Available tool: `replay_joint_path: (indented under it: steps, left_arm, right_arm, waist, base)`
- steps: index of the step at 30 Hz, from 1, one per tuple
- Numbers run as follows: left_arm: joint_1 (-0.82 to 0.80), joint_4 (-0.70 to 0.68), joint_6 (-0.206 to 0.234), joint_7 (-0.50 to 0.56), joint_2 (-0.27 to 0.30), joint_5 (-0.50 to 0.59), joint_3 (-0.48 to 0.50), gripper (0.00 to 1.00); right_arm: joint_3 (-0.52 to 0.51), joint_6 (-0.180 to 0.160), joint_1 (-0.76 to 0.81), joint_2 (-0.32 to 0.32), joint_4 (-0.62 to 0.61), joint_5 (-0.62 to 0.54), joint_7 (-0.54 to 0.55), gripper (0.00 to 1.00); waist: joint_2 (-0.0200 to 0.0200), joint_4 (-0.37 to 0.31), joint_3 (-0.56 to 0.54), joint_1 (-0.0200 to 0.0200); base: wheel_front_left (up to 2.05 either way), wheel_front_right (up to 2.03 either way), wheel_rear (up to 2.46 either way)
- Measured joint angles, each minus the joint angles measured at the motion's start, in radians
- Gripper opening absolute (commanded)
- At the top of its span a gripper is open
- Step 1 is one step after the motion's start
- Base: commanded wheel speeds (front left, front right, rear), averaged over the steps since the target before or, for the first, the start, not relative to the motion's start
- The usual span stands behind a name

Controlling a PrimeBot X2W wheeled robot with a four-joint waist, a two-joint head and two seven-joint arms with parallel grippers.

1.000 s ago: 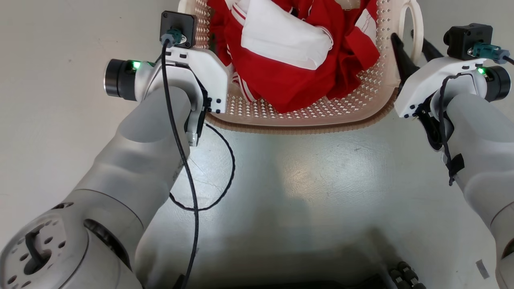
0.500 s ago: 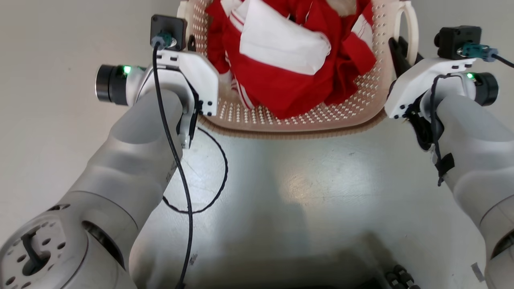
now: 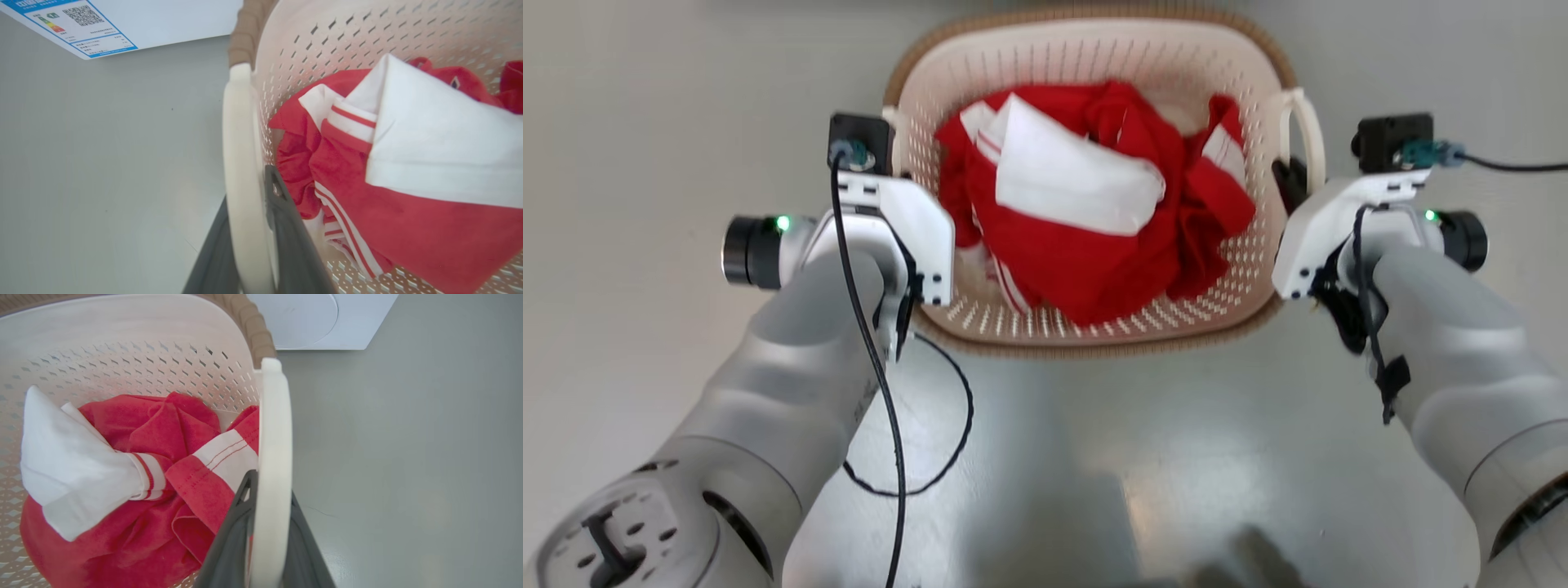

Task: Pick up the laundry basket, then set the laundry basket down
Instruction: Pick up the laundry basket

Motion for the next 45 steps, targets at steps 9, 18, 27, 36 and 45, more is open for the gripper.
replay_joint_path:
  steps: [9,18,27,36,45]
  left_arm:
    - [0.094,-0.007,-0.021,0.04,-0.005,-0.043,-0.017,0.0]
    - [0.234,-0.016,-0.048,0.094,-0.009,-0.075,-0.04,0.0]
    - [0.379,-0.025,-0.064,0.136,-0.013,-0.098,-0.056,0.0]
    - [0.466,-0.024,-0.071,0.167,-0.007,-0.099,-0.066,0.0]
    - [0.496,-0.021,-0.083,0.194,-0.006,-0.1,-0.07,0.0]
  right_arm:
    - [0.014,0.0,0.084,0.004,0.018,0.016,0.035,0.0]
    - [0.009,0.001,0.22,0.011,0.026,0.021,0.107,0.0]
    - [-0.045,0.001,0.358,0.026,0.027,-0.034,0.188,0.0]
    - [-0.109,0.0,0.431,0.056,0.032,-0.122,0.238,0.0]
    - [-0.16,0.0,0.463,0.065,0.035,-0.179,0.28,0.0]
  waist:
    - [0.0,0.0,-0.164,0.0]
    - [0.0,0.013,-0.347,0.0]
    - [0.0001,0.016,-0.555,0.0]
    - [0.0001,0.013,-0.691,0.0]
    - [0.0001,0.013,-0.771,0.0]
  base:
    - [0.0,0.0,0.0]
    - [0.0,0.0,0.0]
    - [0.0,0.0,0.0]
    - [0.0,0.0,0.0]
    - [0.0,0.0,0.0]
